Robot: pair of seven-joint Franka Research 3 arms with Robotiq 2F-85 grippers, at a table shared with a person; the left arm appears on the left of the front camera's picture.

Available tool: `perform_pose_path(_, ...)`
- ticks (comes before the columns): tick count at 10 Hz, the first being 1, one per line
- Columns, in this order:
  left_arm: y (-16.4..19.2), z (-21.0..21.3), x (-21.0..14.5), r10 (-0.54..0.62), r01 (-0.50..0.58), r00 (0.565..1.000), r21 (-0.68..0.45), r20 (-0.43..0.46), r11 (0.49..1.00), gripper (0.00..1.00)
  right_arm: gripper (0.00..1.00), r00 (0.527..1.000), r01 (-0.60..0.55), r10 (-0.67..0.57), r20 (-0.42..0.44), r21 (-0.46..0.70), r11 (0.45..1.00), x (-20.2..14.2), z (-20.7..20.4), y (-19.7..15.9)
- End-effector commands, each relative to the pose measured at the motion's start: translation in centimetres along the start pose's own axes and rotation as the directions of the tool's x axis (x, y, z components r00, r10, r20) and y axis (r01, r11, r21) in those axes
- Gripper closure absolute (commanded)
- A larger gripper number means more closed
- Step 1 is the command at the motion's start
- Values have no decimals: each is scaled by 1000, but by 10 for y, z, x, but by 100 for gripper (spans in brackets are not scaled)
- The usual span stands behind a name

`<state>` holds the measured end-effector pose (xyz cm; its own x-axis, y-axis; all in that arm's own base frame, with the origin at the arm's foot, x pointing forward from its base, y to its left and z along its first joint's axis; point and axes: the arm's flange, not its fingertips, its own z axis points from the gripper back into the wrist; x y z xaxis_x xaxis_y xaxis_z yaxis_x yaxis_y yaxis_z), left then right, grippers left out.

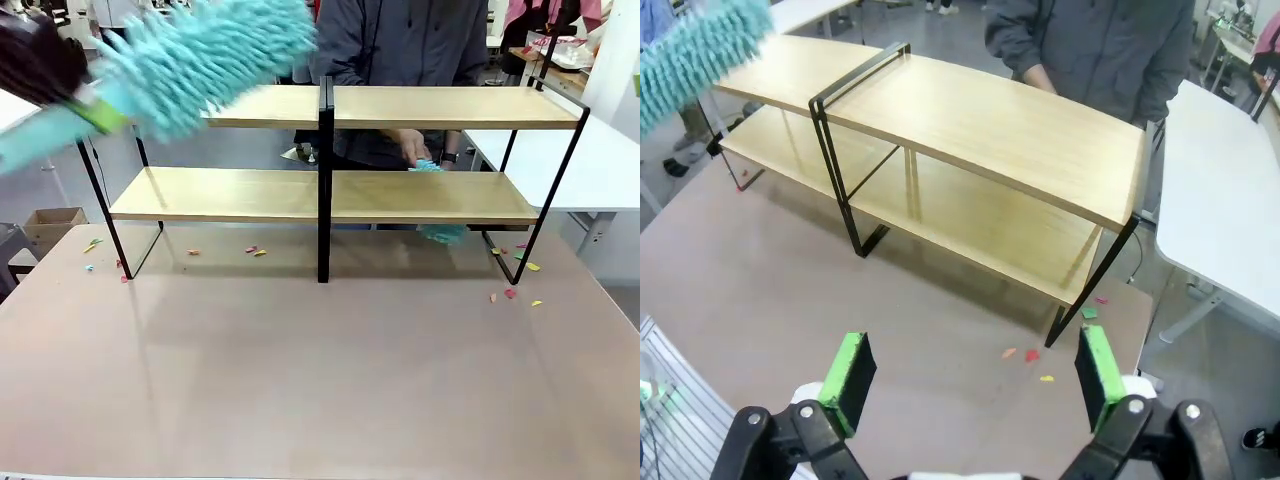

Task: Clean the shelves.
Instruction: Clean another randomly selected level of the Shelf with the Duster.

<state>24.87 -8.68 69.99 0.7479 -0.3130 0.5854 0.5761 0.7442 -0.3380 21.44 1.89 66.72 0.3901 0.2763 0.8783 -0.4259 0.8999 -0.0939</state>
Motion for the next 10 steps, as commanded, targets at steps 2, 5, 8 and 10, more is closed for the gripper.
perform_pose_path(2, 36, 78, -15, 91, -93, 990, 13, 109, 996, 87, 0, 1000, 3, -3, 2, 3, 1000, 0, 0, -1)
perform_pose_path(5, 48, 106, -43, 157, -148, 958, -52, 238, 988, 87, 0, 1000, 3, -3, 2, 3, 1000, 0, 0, -1)
perform_pose_path(8, 47, 109, -31, 134, -137, 977, 7, 166, 991, 87, 0, 1000, 3, -3, 2, 3, 1000, 0, 0, -1)
perform_pose_path(10, 47, 109, -31, 134, -137, 977, 7, 166, 991, 87, 0, 1000, 3, -3, 2, 3, 1000, 0, 0, -1)
